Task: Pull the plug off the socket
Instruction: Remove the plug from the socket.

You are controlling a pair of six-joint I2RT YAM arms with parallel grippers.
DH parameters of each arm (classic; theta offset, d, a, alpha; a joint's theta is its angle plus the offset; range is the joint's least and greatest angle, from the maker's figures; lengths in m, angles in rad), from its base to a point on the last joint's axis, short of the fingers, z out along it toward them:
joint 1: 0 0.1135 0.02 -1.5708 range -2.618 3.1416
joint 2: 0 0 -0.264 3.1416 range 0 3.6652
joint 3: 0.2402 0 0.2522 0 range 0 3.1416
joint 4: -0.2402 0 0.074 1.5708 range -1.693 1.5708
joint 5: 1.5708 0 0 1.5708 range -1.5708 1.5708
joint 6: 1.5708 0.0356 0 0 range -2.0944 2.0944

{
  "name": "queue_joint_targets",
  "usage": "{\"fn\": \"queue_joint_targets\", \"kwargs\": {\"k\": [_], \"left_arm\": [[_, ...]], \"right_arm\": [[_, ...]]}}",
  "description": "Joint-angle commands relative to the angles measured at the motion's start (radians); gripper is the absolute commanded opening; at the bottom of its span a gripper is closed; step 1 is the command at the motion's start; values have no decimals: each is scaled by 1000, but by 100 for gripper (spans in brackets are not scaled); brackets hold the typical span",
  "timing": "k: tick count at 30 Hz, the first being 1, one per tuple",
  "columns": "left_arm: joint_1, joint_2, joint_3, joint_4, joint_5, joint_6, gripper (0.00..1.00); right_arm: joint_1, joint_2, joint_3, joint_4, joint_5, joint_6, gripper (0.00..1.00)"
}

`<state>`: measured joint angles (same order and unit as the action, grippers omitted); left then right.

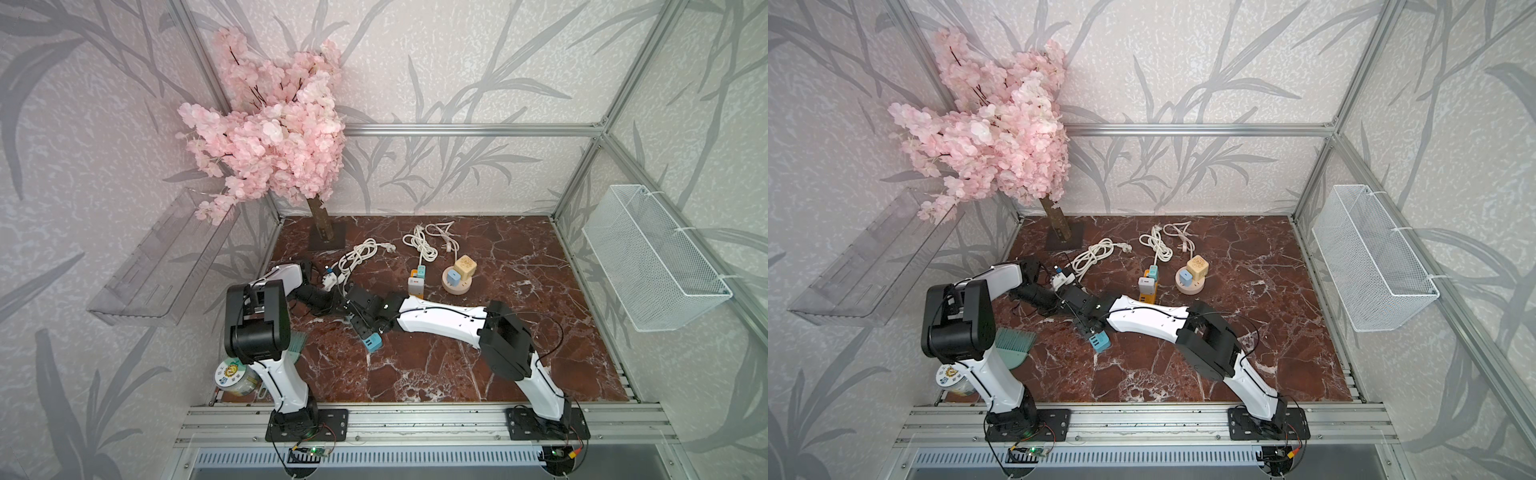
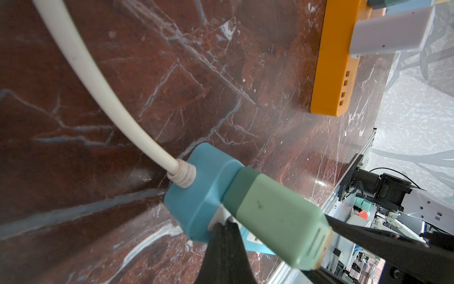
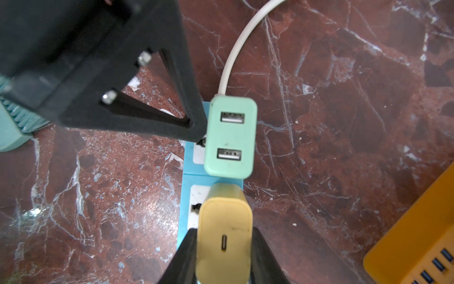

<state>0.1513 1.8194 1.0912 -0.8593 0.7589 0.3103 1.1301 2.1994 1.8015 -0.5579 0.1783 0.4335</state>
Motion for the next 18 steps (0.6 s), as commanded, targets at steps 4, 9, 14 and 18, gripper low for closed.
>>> {"fn": "queue_joint_targets", "kwargs": {"k": [4,9,14,18], "left_arm": [[-2,32,-10,17,-83,-1,0],[-3,36,-10,17,-83,-2,0],[-2,37,-8,19,-83,-2,0],[-3,38,-8,17,-85,-2,0]], "right_arm": [[-15,-72,-39,36,-42,42,0],[-7,-79,-34,19,-12,10,0],[19,-58,11,-43,88,-55,0],[48,-14,64,-105,168,-105,0]]}}
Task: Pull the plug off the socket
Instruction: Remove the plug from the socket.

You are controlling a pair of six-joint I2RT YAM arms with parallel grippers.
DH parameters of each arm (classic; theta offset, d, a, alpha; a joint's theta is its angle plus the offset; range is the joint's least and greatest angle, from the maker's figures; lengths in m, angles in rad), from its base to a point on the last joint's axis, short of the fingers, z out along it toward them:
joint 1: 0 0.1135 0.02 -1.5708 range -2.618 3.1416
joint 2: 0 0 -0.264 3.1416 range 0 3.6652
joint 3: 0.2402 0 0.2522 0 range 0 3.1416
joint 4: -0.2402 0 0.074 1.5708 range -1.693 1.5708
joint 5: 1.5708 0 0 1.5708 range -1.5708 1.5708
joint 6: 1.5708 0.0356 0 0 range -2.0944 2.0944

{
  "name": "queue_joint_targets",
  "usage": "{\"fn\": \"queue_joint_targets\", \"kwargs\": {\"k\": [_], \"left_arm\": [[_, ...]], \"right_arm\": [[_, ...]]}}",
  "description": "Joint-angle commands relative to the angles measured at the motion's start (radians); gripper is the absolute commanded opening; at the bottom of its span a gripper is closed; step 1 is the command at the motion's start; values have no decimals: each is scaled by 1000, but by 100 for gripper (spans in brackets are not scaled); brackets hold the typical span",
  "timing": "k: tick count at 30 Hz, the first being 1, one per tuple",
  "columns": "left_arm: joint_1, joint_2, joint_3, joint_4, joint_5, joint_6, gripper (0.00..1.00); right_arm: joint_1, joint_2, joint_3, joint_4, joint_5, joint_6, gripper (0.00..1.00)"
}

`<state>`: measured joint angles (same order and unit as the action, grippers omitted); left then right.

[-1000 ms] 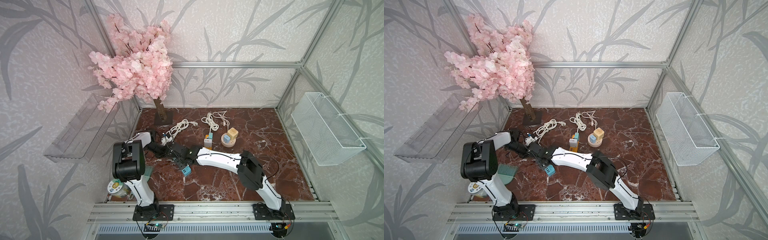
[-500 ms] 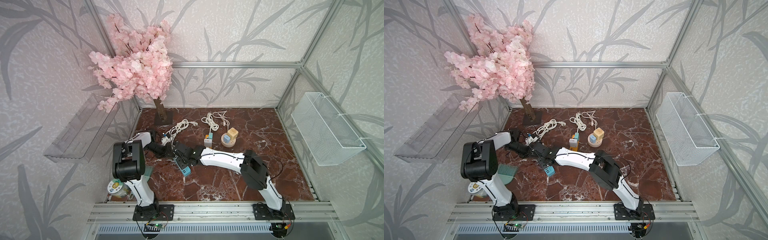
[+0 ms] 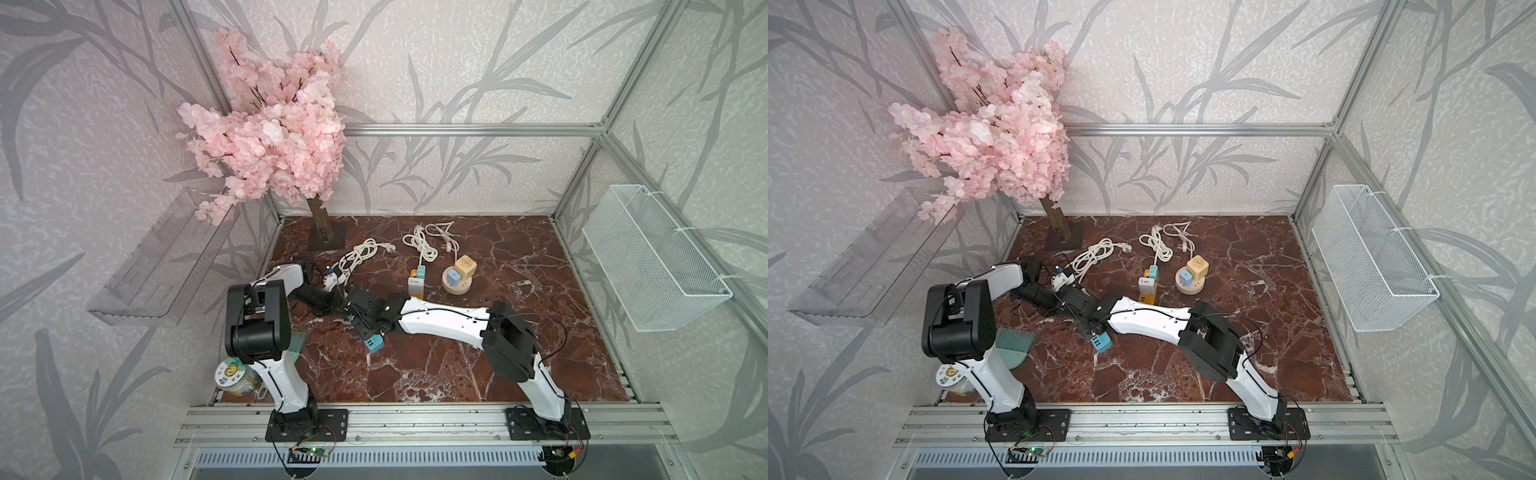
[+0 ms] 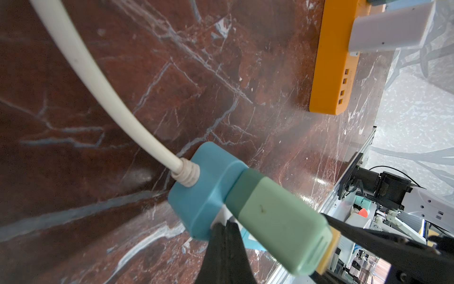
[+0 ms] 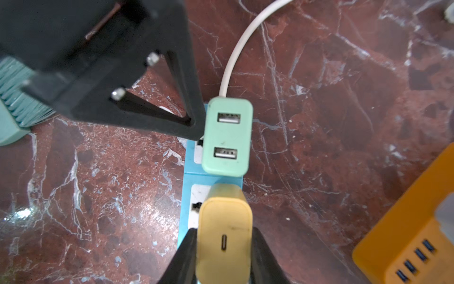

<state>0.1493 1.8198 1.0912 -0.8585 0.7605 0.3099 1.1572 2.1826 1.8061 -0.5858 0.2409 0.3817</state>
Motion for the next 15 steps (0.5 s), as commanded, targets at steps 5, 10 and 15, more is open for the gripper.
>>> {"fn": "queue_joint_targets", "kwargs": {"k": [5,10,15], "left_arm": [[-1,39,-8,17,-85,-2,0],[-1,40,-7,15,-84,-2,0],[-1,39,-6,13,-82,0,0]], "right_arm": [[55,53,129,-145,208,-97,0],[61,60,174,-189,209,-79,0],[60,-17,139,-165,144,-62,0]]}}
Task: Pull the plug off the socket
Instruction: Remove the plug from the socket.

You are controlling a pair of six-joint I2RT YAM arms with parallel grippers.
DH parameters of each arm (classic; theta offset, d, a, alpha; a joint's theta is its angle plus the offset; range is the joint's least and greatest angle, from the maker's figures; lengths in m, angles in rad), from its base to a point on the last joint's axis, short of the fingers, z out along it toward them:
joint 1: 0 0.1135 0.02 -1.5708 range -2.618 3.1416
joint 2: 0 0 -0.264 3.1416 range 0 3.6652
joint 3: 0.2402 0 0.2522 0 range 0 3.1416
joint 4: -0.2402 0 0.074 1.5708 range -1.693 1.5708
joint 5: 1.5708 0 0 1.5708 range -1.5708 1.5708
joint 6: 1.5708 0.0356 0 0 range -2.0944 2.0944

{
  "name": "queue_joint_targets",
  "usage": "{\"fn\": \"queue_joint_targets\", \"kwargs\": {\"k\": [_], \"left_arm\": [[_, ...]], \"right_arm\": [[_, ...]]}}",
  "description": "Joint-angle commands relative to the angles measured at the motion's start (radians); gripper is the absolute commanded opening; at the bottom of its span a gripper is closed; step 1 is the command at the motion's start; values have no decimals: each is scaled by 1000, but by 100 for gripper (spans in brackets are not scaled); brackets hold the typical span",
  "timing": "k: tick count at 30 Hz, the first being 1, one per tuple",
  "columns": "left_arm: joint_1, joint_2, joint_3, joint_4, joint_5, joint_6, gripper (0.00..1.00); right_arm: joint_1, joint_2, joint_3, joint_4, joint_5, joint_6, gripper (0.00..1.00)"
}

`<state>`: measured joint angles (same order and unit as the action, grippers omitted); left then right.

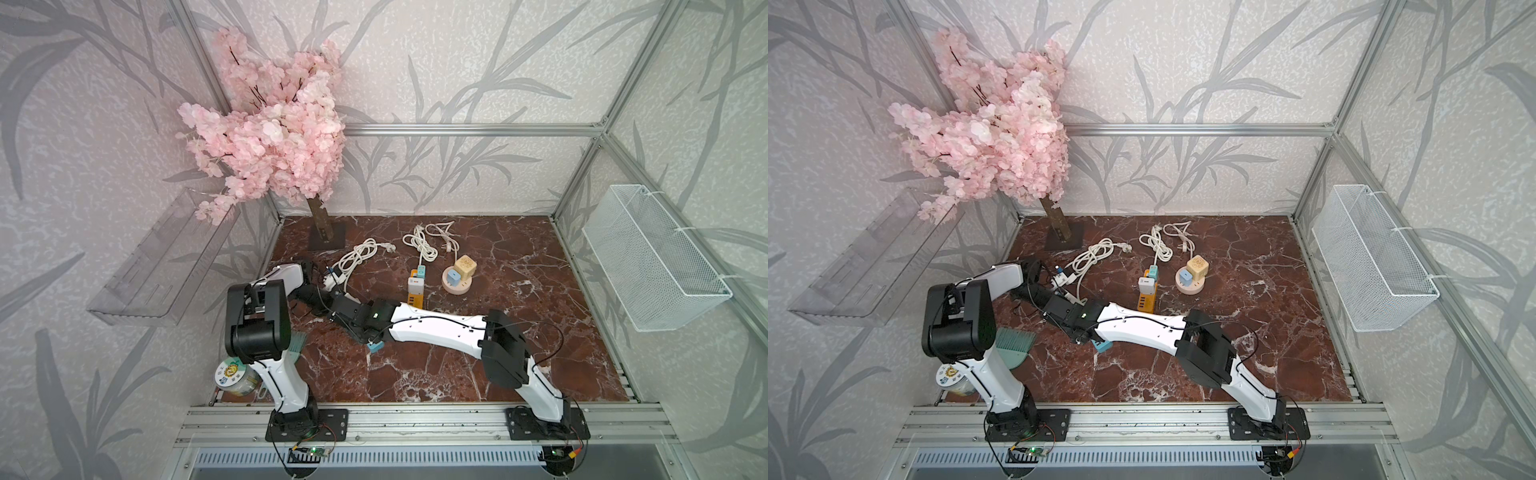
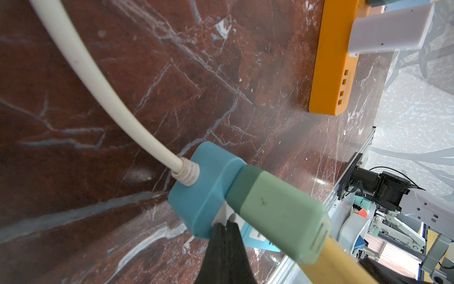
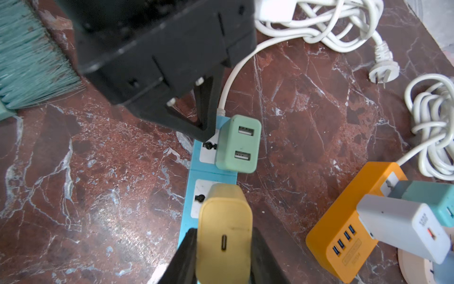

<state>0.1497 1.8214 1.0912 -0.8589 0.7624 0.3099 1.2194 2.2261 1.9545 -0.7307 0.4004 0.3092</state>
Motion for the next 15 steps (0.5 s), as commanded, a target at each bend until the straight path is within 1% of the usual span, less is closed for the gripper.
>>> {"fn": "queue_joint_targets", "kwargs": {"k": [1,4,7,9,13,15], "left_arm": [[-1,37,-6,15,-85,0,0],[-2,37,-7,15,-83,0,0],[-2,35,-6,13,-81,0,0],[-1,33,-8,12,-82,0,0],[-1,36,-8,14,-86,-1,0],[-1,35,-7,12,-85,-2,0]], "right_arm": [[-3,-78,-19,-19,-32,15,0],[-13,-155,-85,-3,-98,46,0],[-48,-272,-208,42,-173,102,0],[-89,-370,-307,79,-225,138,0],[-176,-582,-494,144,-278,180,0],[-256,-690,-576,157,-318,211,0]]}}
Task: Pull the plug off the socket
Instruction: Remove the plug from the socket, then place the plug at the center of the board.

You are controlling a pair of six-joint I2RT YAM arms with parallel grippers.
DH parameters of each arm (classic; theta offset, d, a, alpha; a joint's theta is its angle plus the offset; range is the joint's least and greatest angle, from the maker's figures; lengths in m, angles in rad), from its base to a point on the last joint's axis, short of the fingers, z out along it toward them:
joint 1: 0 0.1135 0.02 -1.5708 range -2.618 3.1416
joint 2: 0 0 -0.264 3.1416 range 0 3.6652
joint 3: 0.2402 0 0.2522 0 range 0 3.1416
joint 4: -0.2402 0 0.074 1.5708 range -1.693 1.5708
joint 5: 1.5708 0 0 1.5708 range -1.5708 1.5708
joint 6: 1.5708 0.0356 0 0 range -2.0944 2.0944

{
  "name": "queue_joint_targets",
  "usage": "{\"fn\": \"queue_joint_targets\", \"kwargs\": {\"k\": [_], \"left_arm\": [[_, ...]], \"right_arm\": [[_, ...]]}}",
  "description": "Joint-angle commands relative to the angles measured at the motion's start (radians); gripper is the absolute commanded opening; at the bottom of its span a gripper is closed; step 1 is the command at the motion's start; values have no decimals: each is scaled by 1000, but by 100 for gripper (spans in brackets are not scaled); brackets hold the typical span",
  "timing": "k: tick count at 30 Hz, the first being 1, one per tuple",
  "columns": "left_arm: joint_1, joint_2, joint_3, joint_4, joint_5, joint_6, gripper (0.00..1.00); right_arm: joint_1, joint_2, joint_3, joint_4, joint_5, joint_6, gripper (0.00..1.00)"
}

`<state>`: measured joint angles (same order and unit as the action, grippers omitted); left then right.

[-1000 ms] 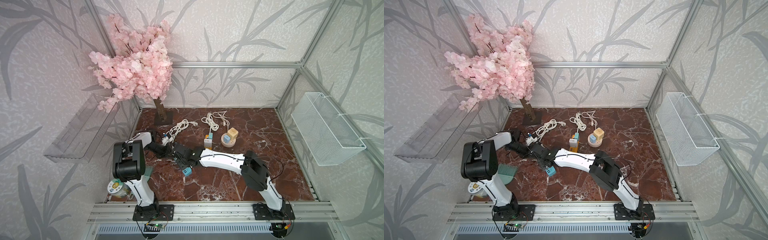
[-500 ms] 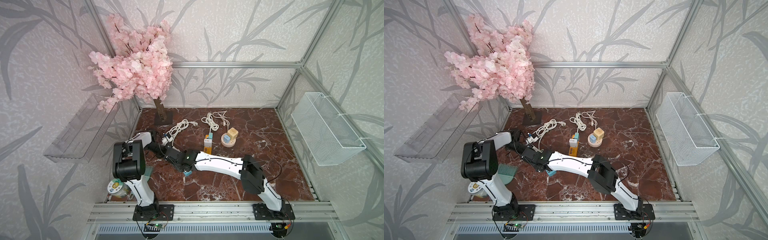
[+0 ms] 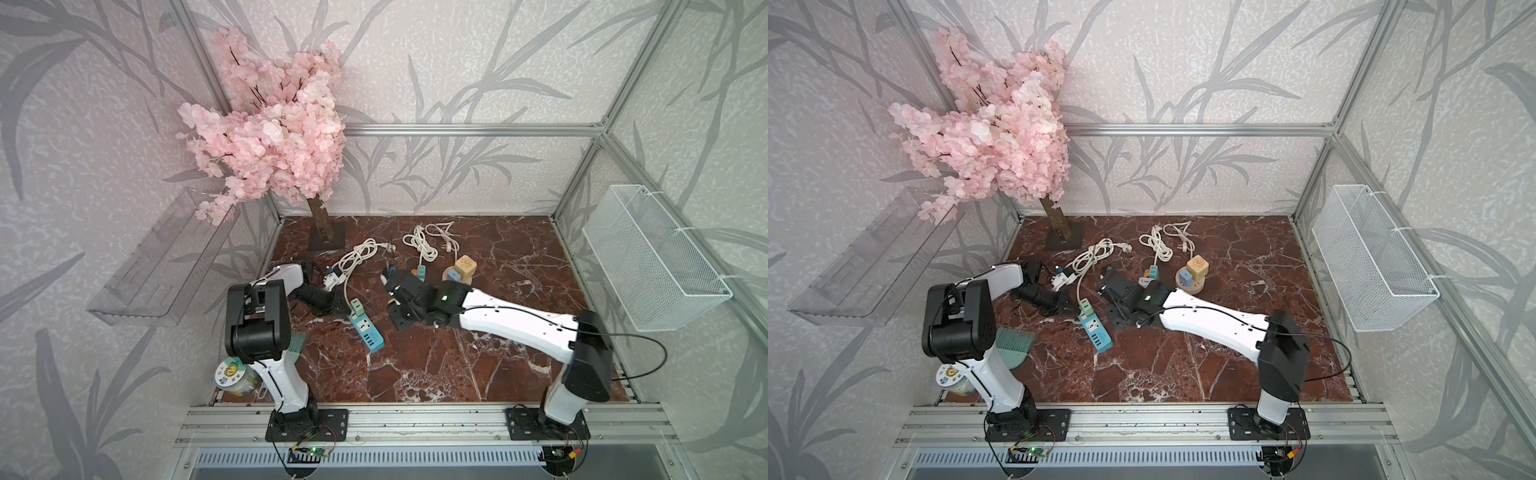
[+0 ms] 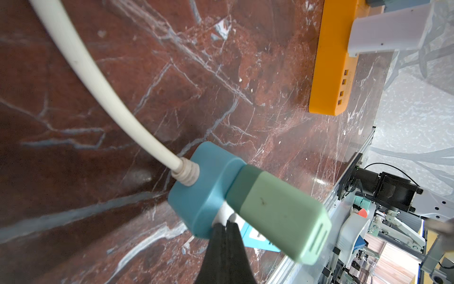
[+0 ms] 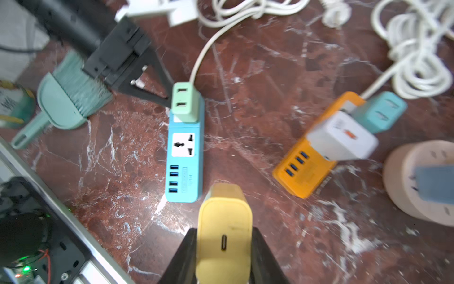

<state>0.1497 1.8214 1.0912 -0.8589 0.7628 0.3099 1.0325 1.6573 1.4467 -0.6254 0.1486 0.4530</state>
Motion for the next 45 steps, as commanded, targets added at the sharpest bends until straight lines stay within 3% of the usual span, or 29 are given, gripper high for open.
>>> {"fn": "queue_joint_targets", "kwargs": {"k": [1,8,12,25,31,34,40,45], "left_arm": [[-1,36,-7,12,-87,-2,0],[-1,37,-7,14,-88,-3,0],[-1,36,-7,14,-88,-3,0],[-1,34,-8,13,-89,-3,0],[-2,35,-7,14,-88,-3,0],[-2,36,-7,14,-89,-3,0],[-1,40,-6,15,-89,-3,0],[-1,46,-4,15,-87,-2,0]], "right_arm": [[-103,-166,-103,55,-85,79,0],[-445,-475,-409,150,-177,228,0],[-598,-545,-543,237,-215,319,0],[-695,-633,-954,652,-19,676,0],[-827,-543,-1026,805,-26,780,0],[-871,-487,-1083,985,22,829,0],[-960,-320,-1091,1142,130,902,0],[-1095,-75,-1039,1407,-9,916,0]]}}
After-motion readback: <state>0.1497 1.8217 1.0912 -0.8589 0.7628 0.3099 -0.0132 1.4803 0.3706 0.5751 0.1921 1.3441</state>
